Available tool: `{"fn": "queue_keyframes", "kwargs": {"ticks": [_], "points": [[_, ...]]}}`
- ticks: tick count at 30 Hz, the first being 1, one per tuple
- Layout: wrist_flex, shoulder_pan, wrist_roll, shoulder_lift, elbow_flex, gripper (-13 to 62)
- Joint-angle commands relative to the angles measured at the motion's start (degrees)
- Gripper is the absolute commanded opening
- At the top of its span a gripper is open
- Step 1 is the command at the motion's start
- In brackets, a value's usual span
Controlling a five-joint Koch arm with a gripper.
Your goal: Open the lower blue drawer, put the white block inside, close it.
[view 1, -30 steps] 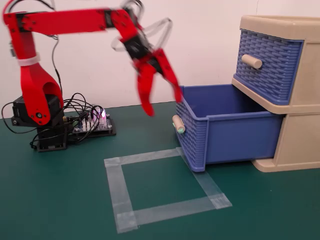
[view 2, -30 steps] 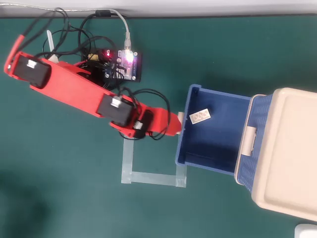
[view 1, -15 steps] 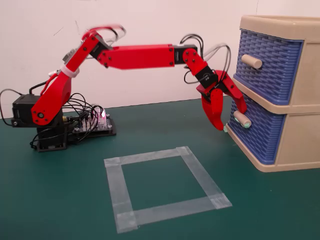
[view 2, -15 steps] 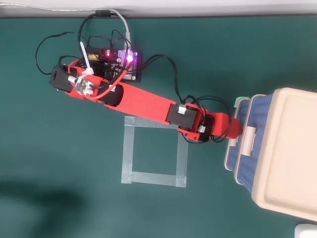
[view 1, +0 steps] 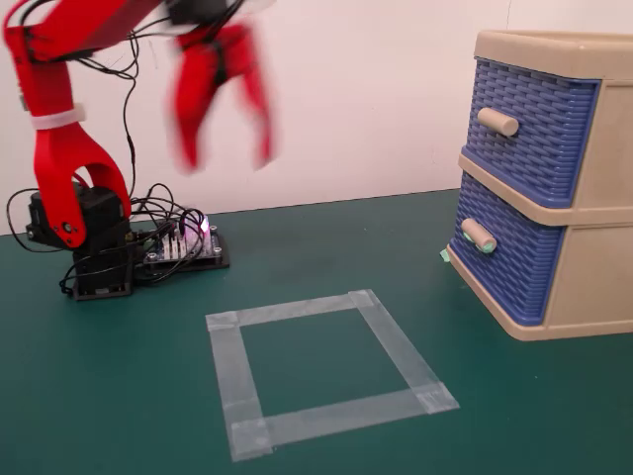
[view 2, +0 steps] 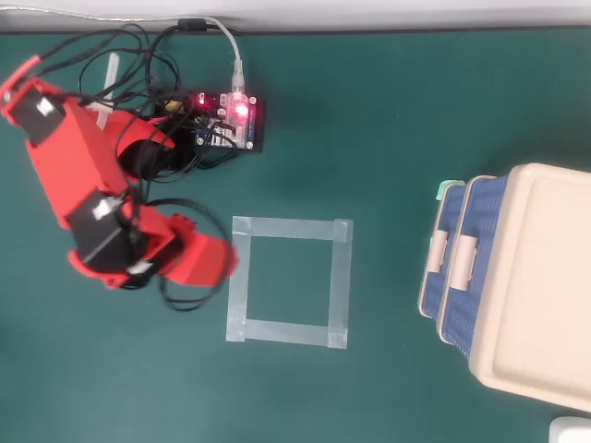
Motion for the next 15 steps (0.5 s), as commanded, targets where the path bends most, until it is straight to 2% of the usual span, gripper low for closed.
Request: {"fn": "queue_keyframes", "kwargs": {"ticks": [1,4,8,12,15], "points": [[-0.53,10.2,-15.91,7.47,8.7,34.0],[-4.92,24.79,-34.37,12.22,23.64,34.1],[-12.04,36.83,-53.61,15.47,38.06,34.1],[-18.46,41.66,-65.21,18.72,54.32,34.1],[-20.92,41.66,-67.32,24.96,64.6,34.1]]}}
